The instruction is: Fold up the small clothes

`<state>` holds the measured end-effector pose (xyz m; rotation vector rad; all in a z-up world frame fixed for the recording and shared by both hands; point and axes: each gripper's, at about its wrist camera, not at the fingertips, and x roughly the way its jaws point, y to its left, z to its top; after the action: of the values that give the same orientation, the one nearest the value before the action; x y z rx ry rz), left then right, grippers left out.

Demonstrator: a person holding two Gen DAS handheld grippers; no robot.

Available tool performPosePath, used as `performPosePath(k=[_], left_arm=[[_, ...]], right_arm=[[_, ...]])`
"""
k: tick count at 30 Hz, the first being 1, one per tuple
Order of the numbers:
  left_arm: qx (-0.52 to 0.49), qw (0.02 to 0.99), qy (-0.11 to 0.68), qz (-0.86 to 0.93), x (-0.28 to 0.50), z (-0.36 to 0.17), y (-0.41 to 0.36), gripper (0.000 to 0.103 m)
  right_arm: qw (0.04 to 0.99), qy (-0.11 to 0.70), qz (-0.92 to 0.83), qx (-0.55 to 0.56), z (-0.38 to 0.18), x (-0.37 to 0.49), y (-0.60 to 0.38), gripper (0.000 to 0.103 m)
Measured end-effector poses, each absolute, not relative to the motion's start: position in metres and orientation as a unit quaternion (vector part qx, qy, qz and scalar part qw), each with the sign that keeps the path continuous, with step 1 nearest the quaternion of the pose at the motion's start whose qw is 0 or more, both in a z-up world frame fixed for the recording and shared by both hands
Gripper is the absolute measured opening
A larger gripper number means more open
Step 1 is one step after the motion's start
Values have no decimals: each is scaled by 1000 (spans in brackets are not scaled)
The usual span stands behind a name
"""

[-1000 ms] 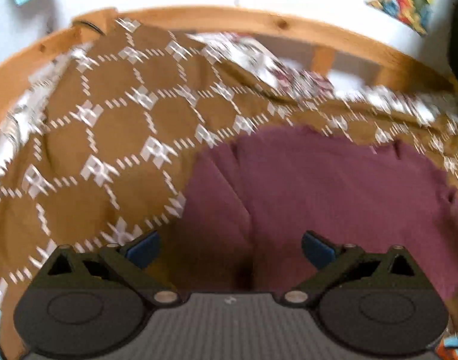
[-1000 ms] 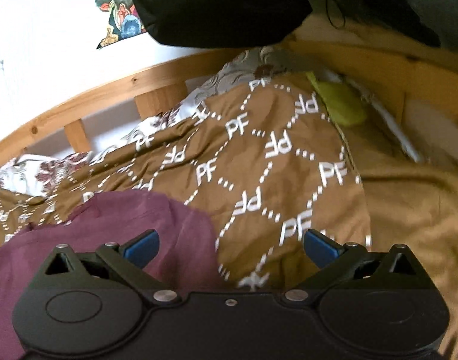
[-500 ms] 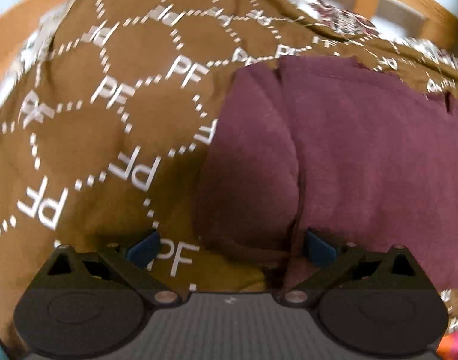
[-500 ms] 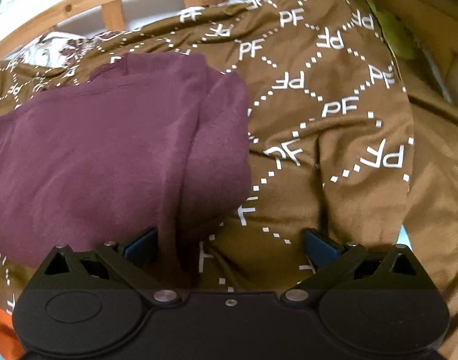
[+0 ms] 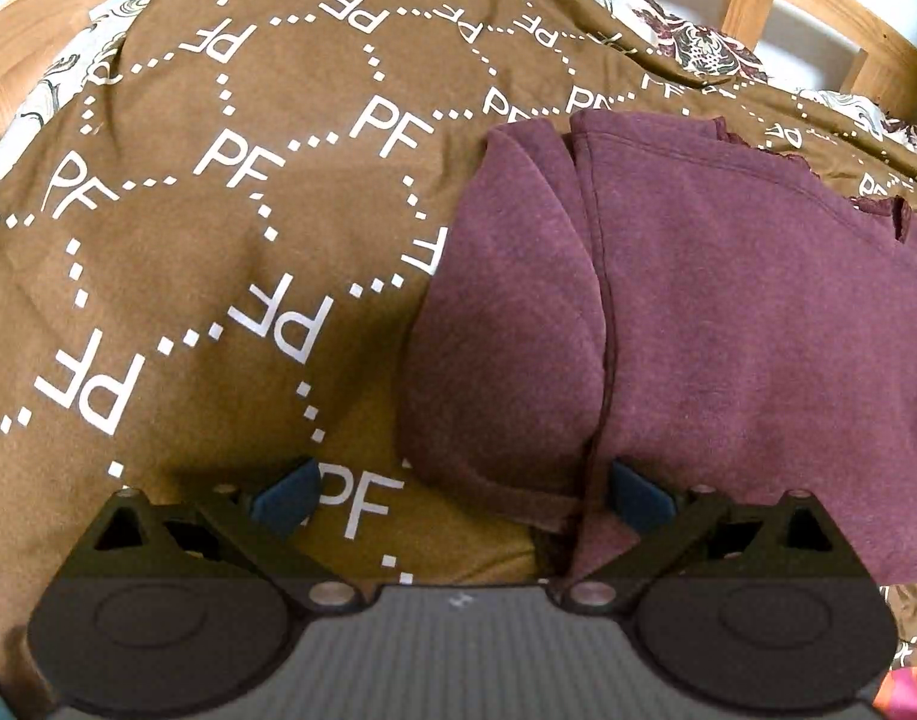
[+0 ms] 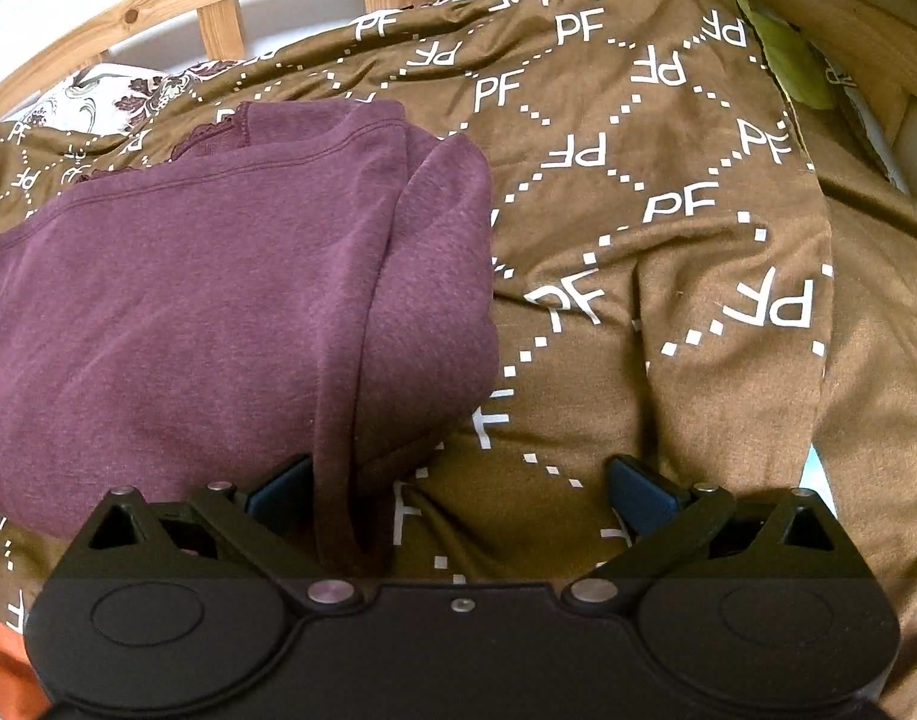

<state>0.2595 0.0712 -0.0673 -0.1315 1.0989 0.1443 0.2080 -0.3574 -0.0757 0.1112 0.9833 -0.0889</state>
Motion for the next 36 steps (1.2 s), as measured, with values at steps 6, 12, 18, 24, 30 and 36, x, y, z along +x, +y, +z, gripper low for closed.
performPosePath(k=[6, 12, 18, 24, 30, 36], left_arm=[[-64, 848, 522, 69, 259, -65, 71, 103], [-45, 893, 446, 53, 230, -32, 61, 102], [-46, 915, 400, -15, 223, -18, 51, 92], [-53, 887, 459, -32, 244, -42, 43, 36], [-73, 885, 459, -25, 240, -47, 49, 4], [-95, 875, 475, 21, 230, -49, 60, 4]], right_arm=[[879, 472, -43, 53, -76, 208, -357, 103], [879, 472, -43, 54, -76, 208, -357, 103], [902, 426, -55, 48, -61, 202, -354, 102], [941, 330, -22, 65, -38, 187, -351, 89], [939, 340, 13, 44, -42, 193, -337, 66], [932, 362, 21, 23, -53, 196, -328, 65]])
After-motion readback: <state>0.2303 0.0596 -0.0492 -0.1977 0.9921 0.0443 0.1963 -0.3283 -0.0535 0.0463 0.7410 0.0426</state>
